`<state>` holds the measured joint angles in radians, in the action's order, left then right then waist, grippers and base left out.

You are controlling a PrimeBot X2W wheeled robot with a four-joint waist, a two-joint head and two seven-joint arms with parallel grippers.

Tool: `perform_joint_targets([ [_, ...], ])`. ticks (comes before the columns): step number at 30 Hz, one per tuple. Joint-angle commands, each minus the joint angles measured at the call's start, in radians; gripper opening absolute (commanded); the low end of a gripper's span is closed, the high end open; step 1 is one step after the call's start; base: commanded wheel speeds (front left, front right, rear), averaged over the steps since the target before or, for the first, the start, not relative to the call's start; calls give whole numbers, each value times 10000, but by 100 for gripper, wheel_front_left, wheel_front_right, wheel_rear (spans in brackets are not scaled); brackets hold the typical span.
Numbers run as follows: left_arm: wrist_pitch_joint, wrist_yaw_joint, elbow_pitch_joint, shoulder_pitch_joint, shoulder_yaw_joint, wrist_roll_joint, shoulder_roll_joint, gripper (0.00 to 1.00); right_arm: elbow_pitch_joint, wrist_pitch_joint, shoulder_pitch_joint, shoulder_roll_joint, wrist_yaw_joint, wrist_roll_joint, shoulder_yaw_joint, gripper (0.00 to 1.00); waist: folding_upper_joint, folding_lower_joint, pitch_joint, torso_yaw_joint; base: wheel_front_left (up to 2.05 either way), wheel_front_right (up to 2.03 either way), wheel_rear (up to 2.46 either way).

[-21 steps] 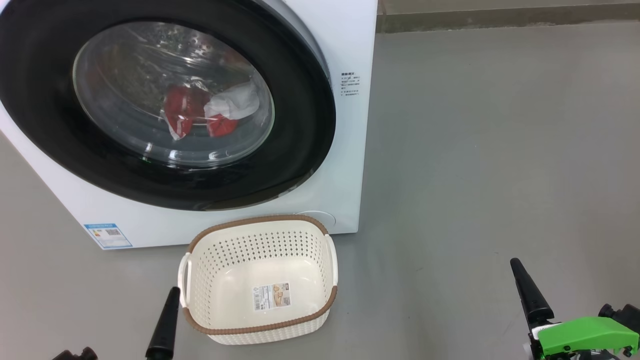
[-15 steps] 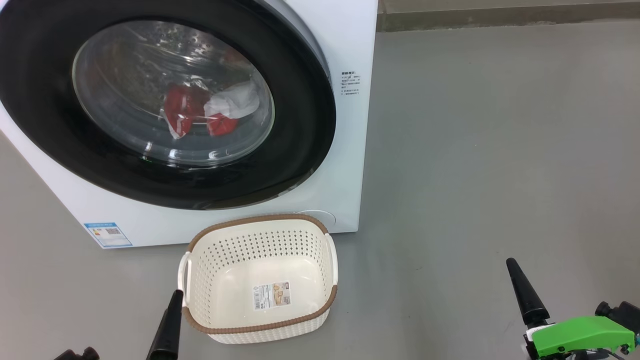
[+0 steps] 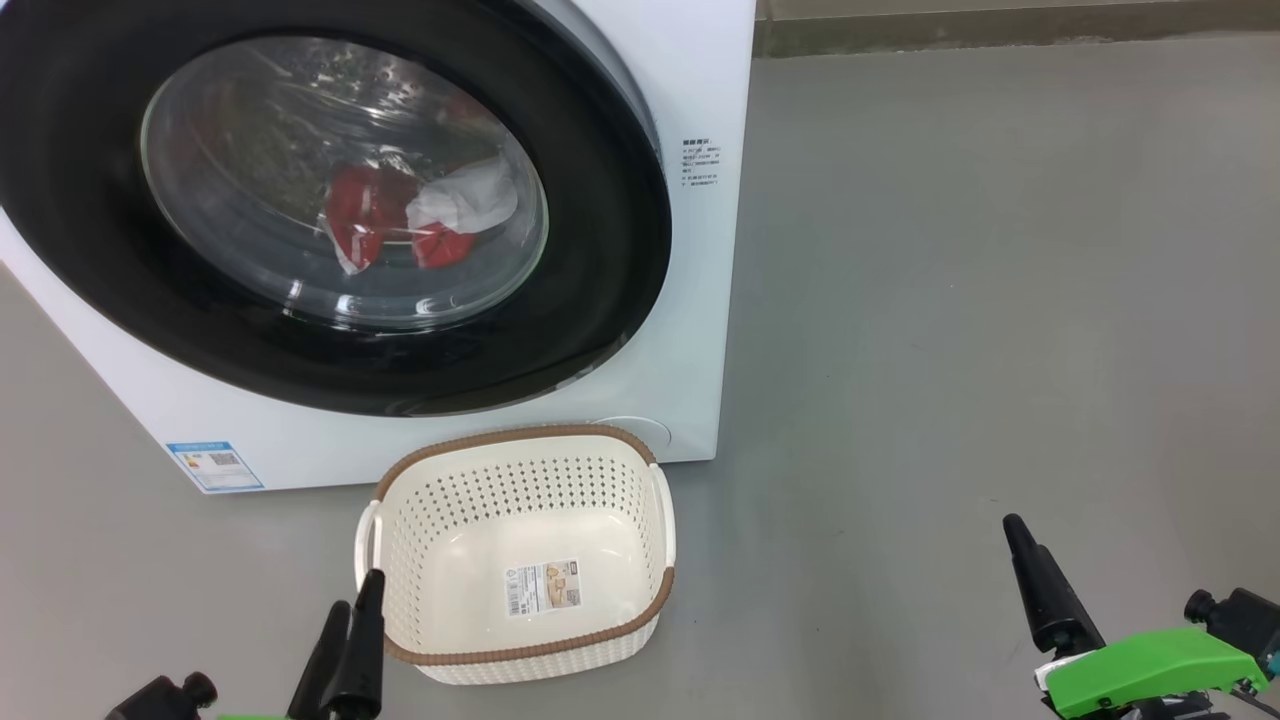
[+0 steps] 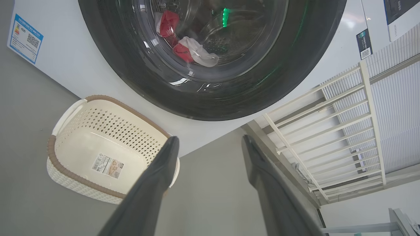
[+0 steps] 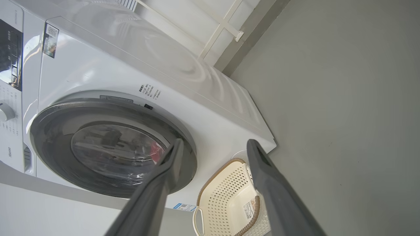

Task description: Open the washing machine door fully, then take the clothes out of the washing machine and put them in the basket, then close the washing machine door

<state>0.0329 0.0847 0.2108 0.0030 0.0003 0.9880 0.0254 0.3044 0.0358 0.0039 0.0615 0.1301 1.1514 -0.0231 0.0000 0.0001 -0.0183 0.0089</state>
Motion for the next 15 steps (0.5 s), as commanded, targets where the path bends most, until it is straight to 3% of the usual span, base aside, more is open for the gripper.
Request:
perform_joint_targets([
  [1, 130, -98, -347, -53, 92, -404, 162, 100, -312, 122, -54, 214, 4, -347, 107, 100, 0, -1, 2, 4, 0, 0, 0],
  [15, 546, -312, -643, 93, -117, -2199, 183, 100, -468, 534, 80, 377, 4, -1655, 403, 100, 0, -1, -7, 44, 0, 0, 0],
])
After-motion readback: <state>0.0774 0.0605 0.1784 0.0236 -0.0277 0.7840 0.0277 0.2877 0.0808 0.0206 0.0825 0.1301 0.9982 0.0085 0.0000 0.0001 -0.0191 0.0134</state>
